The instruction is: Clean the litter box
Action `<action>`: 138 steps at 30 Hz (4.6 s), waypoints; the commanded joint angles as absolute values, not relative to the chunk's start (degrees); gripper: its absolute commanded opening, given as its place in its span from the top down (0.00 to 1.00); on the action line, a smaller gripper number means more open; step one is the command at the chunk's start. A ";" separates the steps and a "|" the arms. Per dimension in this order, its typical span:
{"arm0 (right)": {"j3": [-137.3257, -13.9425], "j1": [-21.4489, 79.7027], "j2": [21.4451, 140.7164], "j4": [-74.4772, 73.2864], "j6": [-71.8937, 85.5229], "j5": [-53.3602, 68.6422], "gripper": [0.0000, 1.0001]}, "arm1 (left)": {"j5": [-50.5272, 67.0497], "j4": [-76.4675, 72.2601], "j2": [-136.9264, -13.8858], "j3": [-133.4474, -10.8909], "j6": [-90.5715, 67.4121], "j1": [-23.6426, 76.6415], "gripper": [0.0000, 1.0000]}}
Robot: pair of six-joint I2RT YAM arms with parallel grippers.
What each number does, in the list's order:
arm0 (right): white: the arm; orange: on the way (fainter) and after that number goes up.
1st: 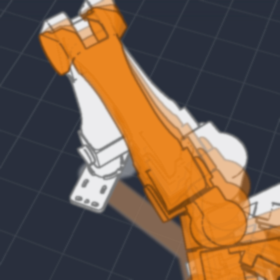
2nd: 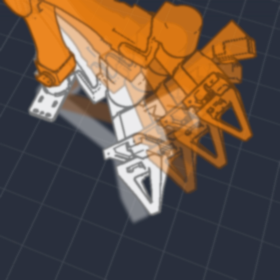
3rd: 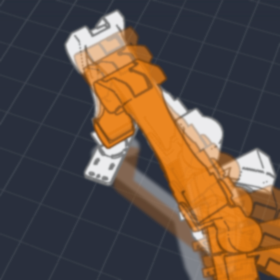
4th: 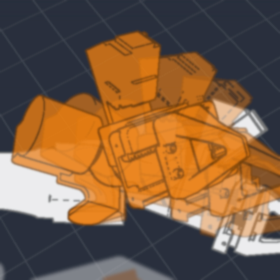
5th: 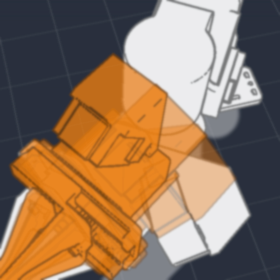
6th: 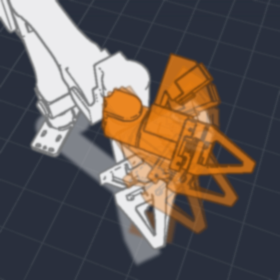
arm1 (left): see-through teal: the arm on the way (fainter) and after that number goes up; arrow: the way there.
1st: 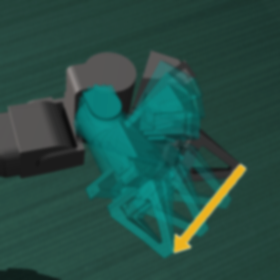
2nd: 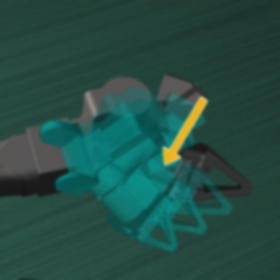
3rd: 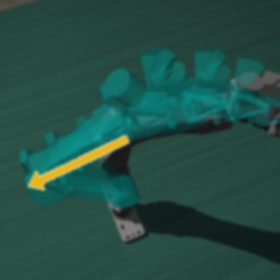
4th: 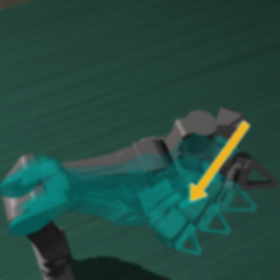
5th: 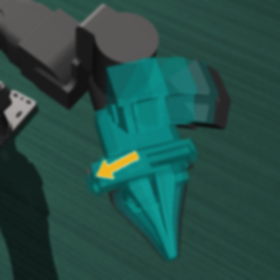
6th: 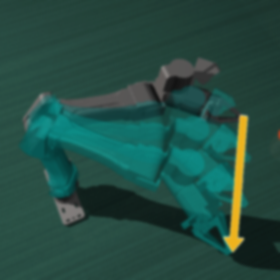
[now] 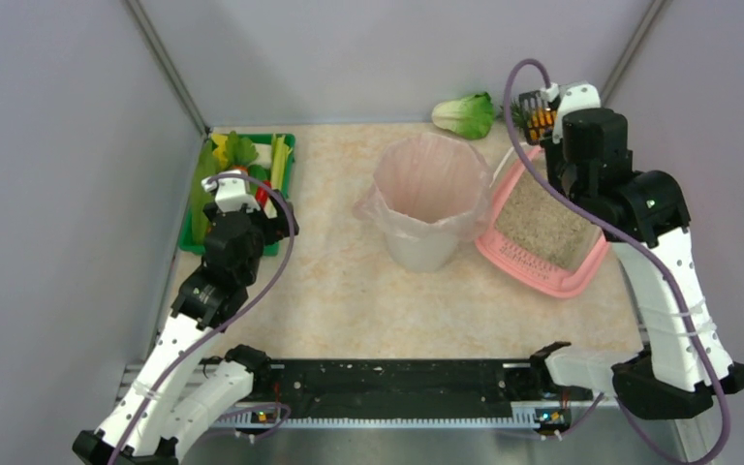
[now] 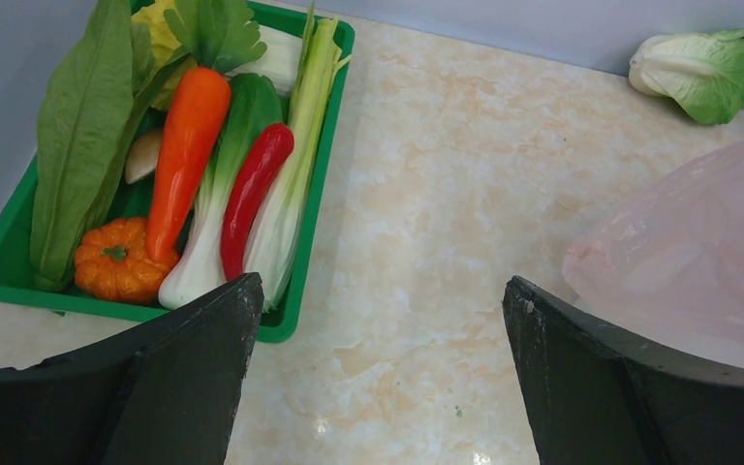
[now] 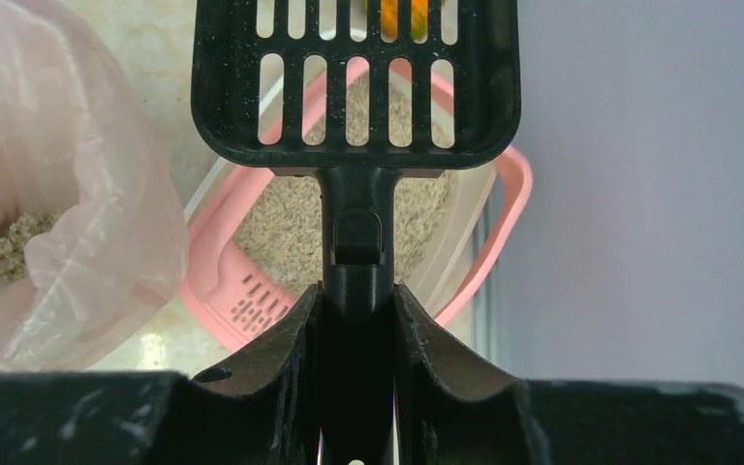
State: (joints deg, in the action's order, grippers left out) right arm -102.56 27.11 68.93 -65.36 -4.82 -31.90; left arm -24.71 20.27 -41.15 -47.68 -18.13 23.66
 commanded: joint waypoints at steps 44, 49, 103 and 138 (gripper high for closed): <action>-75.14 -19.81 86.33 -67.49 41.37 14.84 1.00 | -28.29 17.14 -40.74 -47.56 -13.37 23.62 0.01; -75.06 -20.28 87.53 -66.31 41.16 11.48 1.00 | -28.16 17.35 -41.34 -47.99 -13.65 23.63 0.01; -83.86 -17.22 111.36 -41.01 20.52 -5.83 1.00 | -30.37 19.03 -45.19 -51.09 -14.23 23.55 0.01; -62.10 -16.01 83.43 -35.51 16.01 8.10 1.00 | -27.57 18.42 -40.29 -47.99 -16.06 23.55 0.01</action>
State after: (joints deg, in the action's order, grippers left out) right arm -62.61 -16.62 90.24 -37.04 17.52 5.98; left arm -28.42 20.18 -41.23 -48.60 -15.11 23.66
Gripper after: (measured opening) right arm 0.260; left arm 0.990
